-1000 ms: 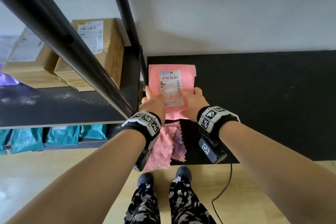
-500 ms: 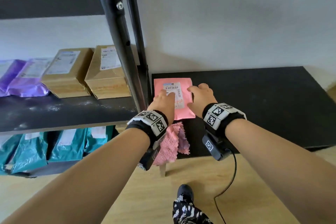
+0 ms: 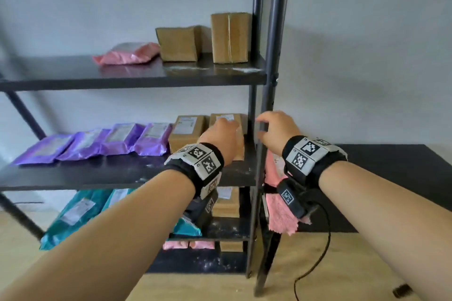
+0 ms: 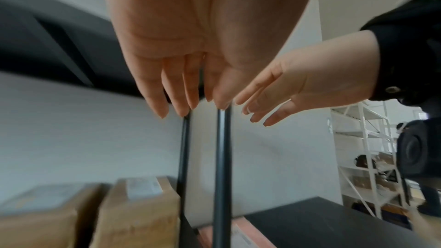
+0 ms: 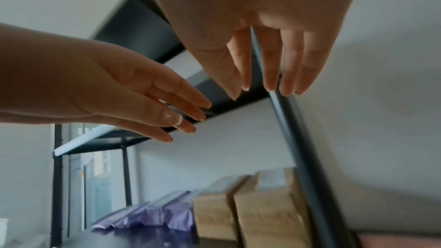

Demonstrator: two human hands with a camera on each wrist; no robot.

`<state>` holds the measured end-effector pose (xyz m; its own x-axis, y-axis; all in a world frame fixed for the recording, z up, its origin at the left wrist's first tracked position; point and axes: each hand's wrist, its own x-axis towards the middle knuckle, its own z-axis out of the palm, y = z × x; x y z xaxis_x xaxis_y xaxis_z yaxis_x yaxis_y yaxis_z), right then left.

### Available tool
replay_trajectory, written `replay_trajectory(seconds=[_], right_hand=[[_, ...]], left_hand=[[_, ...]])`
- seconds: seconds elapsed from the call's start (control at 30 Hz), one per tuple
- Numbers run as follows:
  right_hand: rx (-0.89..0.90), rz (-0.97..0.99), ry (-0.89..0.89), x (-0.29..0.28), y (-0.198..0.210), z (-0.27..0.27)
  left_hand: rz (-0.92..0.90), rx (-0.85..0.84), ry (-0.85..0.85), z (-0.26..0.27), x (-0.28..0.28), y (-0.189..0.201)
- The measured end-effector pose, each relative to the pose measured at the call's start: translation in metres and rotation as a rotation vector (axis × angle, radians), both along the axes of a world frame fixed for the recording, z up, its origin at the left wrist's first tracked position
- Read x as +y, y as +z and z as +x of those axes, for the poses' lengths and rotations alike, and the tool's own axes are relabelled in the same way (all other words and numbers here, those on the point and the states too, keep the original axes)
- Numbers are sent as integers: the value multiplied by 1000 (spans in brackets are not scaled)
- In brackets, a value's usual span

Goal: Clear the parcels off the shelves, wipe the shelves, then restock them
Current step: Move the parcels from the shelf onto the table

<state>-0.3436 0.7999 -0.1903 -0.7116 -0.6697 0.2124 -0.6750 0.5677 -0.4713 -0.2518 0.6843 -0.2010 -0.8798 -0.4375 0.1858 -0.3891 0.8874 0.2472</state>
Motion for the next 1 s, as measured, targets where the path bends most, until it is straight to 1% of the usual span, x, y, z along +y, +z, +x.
replay_trajectory(seconds=[0.2, 0.3, 0.37, 0.43, 0.5, 0.57, 0.63, 0.73, 0.83, 0.9, 1.0], right_hand=[[79, -132, 129, -64, 68, 41], [95, -193, 206, -100, 99, 52], [95, -221, 243, -126, 117, 55], [85, -240, 266, -153, 134, 54], [73, -276, 272, -183, 151, 48], [35, -314, 266, -214, 168, 38], [-4, -323, 275, -245, 182, 26], [-53, -290, 295, -286, 200, 12], [-99, -113, 301, -325, 204, 7], [-143, -33, 286, -348, 202, 5], [-120, 96, 261, -376, 196, 2]], left_hand=[[-11, 146, 126, 54, -61, 72], [-100, 153, 138, 67, -97, 104], [-144, 164, 197, 73, -121, 125], [-117, 222, 260, 76, -144, 144], [-31, 266, 286, 77, -171, 160], [-16, 252, 302, 72, -202, 177], [-28, 220, 328, 64, -233, 192], [-59, 103, 382, 49, -275, 207], [-68, -11, 391, 38, -309, 206], [-71, -101, 379, 32, -325, 204], [-6, -213, 367, 26, -346, 202]])
